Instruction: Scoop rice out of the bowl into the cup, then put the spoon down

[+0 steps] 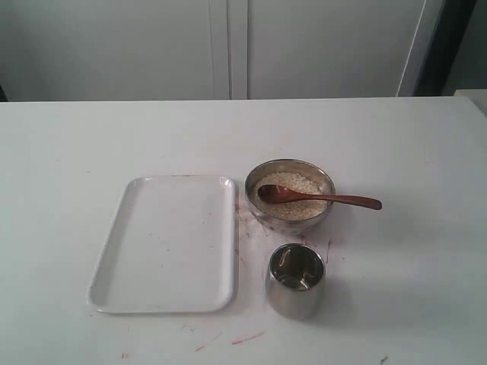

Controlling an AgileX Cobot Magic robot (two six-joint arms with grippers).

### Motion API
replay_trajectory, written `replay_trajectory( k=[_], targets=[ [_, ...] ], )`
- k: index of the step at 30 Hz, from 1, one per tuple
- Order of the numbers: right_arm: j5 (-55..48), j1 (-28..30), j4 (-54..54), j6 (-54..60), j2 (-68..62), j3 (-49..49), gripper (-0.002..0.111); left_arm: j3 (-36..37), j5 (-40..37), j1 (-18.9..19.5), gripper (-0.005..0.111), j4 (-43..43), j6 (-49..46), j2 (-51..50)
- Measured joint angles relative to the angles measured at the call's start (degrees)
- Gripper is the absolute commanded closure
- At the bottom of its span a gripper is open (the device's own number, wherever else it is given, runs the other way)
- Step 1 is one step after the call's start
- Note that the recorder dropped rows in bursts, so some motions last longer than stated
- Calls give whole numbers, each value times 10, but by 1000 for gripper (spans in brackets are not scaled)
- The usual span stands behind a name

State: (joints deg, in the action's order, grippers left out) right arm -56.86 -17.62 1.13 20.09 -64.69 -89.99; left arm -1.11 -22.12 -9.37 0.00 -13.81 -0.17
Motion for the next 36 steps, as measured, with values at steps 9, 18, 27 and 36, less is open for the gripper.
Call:
replay_trajectory(
  k=[9, 18, 27, 36],
  targets=[
    [45, 0, 24, 125, -113, 124, 108, 0, 0, 0, 92, 0, 0, 0],
    [70, -1, 46, 186, -218, 165, 108, 0, 0, 0, 92, 0, 0, 0],
    [31, -1, 81, 231, -302, 165, 108, 0, 0, 0, 92, 0, 0, 0],
    [46, 0, 79, 256, -329, 165, 108, 0, 0, 0, 92, 0, 0, 0]
  ],
)
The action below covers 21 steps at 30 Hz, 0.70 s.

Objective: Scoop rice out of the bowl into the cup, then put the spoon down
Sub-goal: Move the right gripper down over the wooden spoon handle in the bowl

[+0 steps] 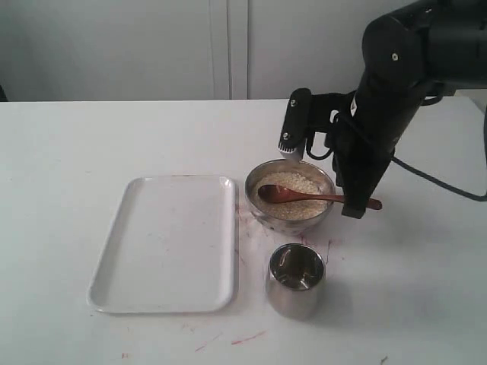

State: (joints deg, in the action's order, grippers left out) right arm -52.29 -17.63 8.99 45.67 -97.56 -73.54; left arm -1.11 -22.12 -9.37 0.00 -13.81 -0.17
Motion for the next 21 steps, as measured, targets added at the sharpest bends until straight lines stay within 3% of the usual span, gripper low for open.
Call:
replay_trajectory(
  k=[5, 12, 21],
  targets=[
    [13, 0, -1, 6, 0, 0, 100, 0, 0, 0, 92, 0, 0, 0],
    [17, 0, -1, 8, 0, 0, 63, 0, 0, 0, 92, 0, 0, 0],
    [26, 0, 6, 14, -5, 20, 62, 0, 0, 0, 92, 0, 0, 0]
  ],
)
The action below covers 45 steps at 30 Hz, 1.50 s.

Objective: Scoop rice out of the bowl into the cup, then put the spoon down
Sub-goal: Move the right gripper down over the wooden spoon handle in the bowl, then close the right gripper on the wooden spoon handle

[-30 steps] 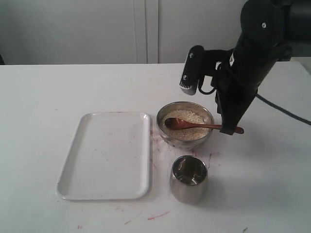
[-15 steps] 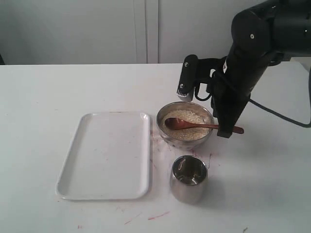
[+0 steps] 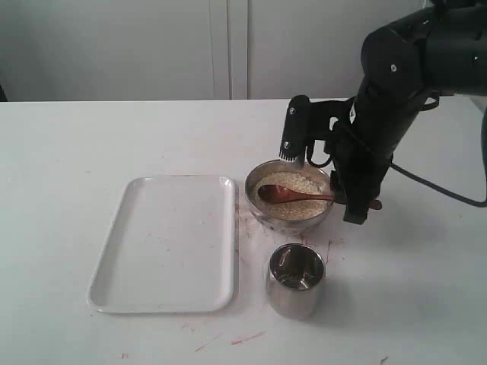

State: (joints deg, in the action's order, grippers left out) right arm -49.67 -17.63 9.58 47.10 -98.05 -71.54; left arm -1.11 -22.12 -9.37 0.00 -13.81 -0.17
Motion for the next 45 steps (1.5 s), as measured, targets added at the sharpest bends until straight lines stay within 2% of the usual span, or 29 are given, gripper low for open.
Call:
replay_trajectory(
  k=[16, 41, 45],
  targets=[
    [49, 0, 33, 3, -16, 27, 62, 0, 0, 0, 92, 0, 0, 0],
    [51, 0, 98, -20, -64, 27, 62, 0, 0, 0, 92, 0, 0, 0],
    [51, 0, 98, -20, -71, 27, 69, 0, 0, 0, 92, 0, 0, 0]
  ],
)
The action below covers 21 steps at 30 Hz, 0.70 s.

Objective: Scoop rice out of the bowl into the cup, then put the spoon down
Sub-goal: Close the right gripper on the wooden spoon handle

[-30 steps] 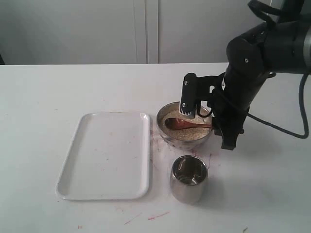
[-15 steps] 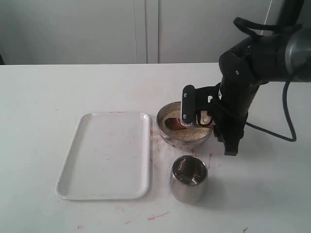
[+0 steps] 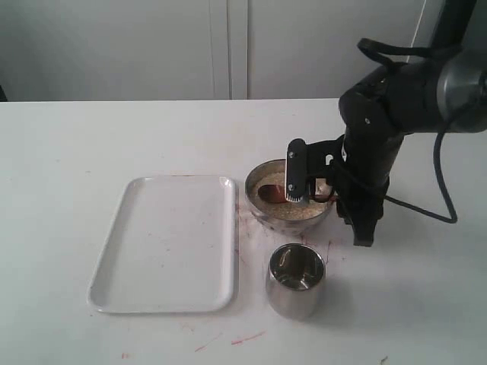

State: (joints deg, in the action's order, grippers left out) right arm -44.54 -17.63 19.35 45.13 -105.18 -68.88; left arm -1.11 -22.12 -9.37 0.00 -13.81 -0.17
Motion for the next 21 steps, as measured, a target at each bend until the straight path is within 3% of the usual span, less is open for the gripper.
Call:
replay_trajectory(
  k=[21],
  targets=[
    [7, 0, 0, -5, -2, 0, 108, 0, 0, 0, 92, 0, 0, 0]
  ],
)
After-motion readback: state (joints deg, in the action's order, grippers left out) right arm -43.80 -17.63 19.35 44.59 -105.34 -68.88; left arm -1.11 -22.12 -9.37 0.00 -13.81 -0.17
